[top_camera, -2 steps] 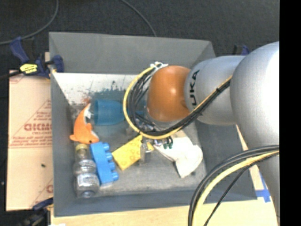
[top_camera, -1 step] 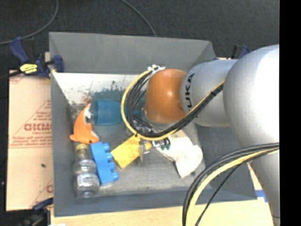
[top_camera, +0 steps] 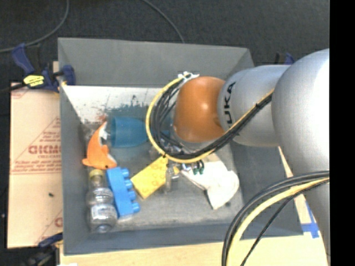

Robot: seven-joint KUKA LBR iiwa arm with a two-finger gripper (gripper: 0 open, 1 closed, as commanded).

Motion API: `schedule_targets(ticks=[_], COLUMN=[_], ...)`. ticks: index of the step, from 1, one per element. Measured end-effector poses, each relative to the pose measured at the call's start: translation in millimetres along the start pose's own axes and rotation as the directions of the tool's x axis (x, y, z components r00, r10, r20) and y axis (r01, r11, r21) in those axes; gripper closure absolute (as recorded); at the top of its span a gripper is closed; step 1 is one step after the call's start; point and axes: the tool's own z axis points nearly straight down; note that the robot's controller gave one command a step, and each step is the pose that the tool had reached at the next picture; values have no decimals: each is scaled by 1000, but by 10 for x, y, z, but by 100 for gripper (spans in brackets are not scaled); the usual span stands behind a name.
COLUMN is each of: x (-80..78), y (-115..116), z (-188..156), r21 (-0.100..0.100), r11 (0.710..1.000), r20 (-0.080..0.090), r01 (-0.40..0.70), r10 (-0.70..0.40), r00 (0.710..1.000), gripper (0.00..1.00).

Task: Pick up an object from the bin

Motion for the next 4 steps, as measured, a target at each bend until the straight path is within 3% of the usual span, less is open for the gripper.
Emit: schedule_targets(ticks=[1,2,4], x=[-57,-6,4], y=[-8,-11,-10], z=[58,-5,-35], r21=[1,-1,-1], r11=[983,1000,1000], r20=[3,1,-1], r01=[182,0,-1], r10=[-182,0,1], r00=[983,1000,1000], gripper=[0,100,100])
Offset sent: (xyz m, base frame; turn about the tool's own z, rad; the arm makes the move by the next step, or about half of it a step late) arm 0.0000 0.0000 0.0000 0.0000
